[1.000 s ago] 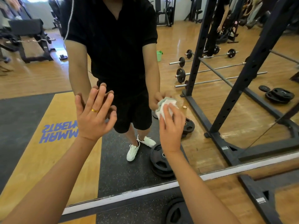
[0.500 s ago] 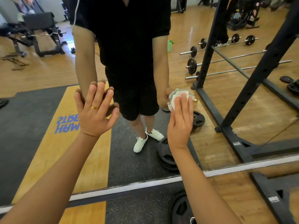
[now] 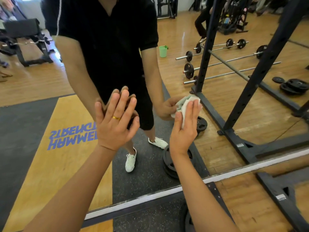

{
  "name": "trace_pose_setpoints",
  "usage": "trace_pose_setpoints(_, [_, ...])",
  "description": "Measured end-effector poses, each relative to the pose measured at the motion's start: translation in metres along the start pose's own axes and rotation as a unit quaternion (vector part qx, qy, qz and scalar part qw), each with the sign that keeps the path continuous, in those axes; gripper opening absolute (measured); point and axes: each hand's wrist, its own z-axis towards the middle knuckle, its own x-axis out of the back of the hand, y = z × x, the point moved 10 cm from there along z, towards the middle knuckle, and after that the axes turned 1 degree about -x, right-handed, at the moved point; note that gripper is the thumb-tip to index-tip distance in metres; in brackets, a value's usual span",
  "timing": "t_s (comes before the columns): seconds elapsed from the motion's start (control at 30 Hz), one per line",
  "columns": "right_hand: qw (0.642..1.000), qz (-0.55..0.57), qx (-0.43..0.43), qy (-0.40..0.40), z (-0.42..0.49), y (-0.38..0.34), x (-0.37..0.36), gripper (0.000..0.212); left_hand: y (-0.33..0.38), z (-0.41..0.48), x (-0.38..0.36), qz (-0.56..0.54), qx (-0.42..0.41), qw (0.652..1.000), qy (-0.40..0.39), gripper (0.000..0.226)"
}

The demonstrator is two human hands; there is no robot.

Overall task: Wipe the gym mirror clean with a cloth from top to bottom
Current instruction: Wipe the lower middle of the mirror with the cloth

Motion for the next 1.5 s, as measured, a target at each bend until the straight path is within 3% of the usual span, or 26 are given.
trace_pose_setpoints(0.1, [0.999, -0.024, 0.023, 0.017, 0.012, 0.007, 0.015, 0.050, 0.000, 0.002, 0.001, -0.005, 0.001, 1.000, 0.005, 0.068])
trace_pose_setpoints(0.27, [0.993, -0.007, -0.050, 0.105, 0.004, -0.001, 0.008, 0.045, -0.001, 0.000, 0.002, -0.018, 0.006, 1.000, 0.005, 0.067])
trace_pose_setpoints(0.47, [0.997, -0.028, 0.066, -0.036, -0.023, -0.009, -0.015, 0.041, -0.001, -0.002, 0.001, -0.014, 0.009, 1.000, 0.003, 0.068])
trace_pose_setpoints(0.57, [0.996, -0.035, 0.078, -0.033, -0.014, 0.000, -0.006, 0.039, -0.001, -0.001, 0.001, -0.011, 0.005, 1.000, 0.005, 0.067])
trace_pose_setpoints(0.73, [0.999, -0.024, -0.012, 0.031, -0.030, -0.011, -0.018, 0.043, -0.001, 0.000, 0.003, -0.007, 0.009, 1.000, 0.013, 0.069])
trace_pose_setpoints(0.9, [0.992, -0.049, 0.069, -0.091, -0.047, -0.010, -0.022, 0.050, -0.001, 0.000, 0.002, -0.001, 0.011, 1.000, 0.010, 0.067])
trace_pose_setpoints(1.0, [0.986, -0.109, 0.087, -0.088, -0.032, 0.015, 0.005, 0.044, -0.002, -0.001, 0.002, 0.001, 0.011, 1.000, 0.012, 0.067])
trace_pose_setpoints(1.2, [0.983, -0.117, 0.075, -0.118, -0.014, 0.029, 0.013, 0.044, -0.001, -0.001, 0.003, 0.005, 0.008, 1.000, 0.010, 0.068])
trace_pose_setpoints(1.33, [0.992, -0.069, 0.079, -0.069, -0.003, 0.019, 0.023, 0.041, -0.002, -0.001, 0.002, 0.013, 0.009, 1.000, 0.010, 0.068])
trace_pose_setpoints(1.43, [0.999, -0.006, 0.012, 0.038, 0.020, 0.019, 0.045, 0.045, -0.001, -0.002, 0.001, 0.015, 0.007, 1.000, 0.009, 0.068])
trace_pose_setpoints(1.5, [0.997, 0.015, -0.026, 0.066, 0.024, 0.018, 0.040, 0.046, -0.001, -0.002, 0.000, 0.017, 0.007, 1.000, 0.008, 0.068])
